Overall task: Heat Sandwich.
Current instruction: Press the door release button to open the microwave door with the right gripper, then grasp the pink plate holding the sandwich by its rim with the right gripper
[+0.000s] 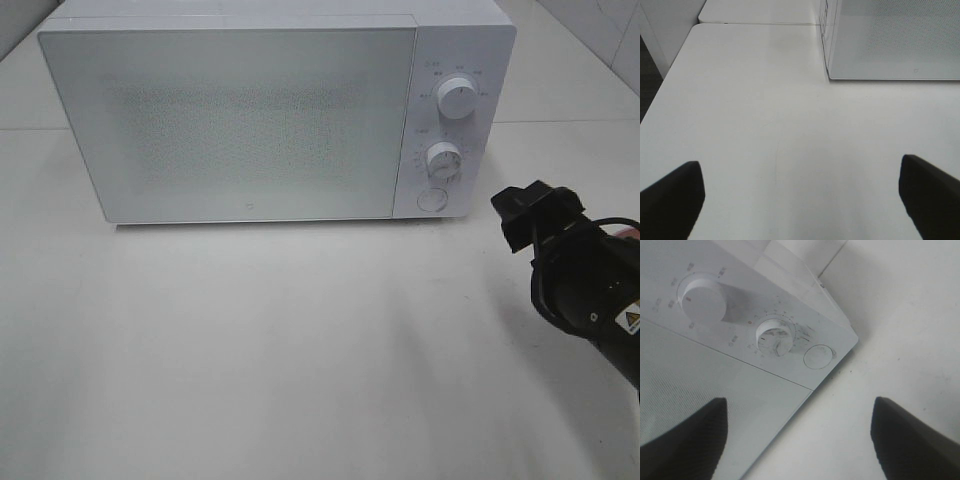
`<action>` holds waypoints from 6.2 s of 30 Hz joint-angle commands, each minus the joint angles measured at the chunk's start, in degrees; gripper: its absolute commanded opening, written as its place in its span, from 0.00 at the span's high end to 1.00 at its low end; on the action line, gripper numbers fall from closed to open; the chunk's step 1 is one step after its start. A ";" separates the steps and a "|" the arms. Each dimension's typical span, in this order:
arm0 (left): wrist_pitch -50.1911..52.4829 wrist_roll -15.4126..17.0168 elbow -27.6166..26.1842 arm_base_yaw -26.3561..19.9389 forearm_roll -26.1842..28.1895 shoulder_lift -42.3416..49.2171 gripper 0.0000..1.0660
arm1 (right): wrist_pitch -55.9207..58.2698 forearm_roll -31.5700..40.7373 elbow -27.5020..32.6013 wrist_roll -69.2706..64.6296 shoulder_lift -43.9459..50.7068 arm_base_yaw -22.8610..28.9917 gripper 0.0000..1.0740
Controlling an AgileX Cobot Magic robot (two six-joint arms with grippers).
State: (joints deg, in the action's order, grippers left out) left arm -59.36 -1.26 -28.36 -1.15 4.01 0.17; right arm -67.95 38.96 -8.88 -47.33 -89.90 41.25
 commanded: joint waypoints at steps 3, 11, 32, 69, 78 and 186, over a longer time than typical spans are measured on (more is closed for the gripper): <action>0.46 0.23 0.11 -0.17 0.11 1.60 0.05 | 0.11 0.06 0.00 -19.48 0.34 0.29 0.30; 0.46 0.23 0.11 -0.17 0.11 1.60 0.05 | 4.76 0.11 0.00 -34.84 0.34 0.29 0.54; 0.46 0.23 0.11 -0.17 0.11 1.60 0.05 | 7.28 0.23 -0.74 -34.61 -0.74 -0.34 0.99; 0.46 0.23 0.11 -0.17 0.11 1.60 0.05 | 13.46 -16.21 -26.81 -36.15 -24.24 -13.92 1.00; 0.46 0.23 0.11 -0.17 0.11 1.60 0.05 | 15.30 -16.62 -31.51 -35.47 -27.79 -16.90 1.00; 0.46 0.23 0.11 -0.17 0.11 1.60 0.05 | 69.44 -20.91 -21.94 12.26 4.18 -18.45 0.91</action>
State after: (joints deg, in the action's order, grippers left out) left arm -59.36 -1.26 -28.36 -1.15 4.01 0.17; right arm 0.00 18.74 -30.60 -37.47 -86.57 22.98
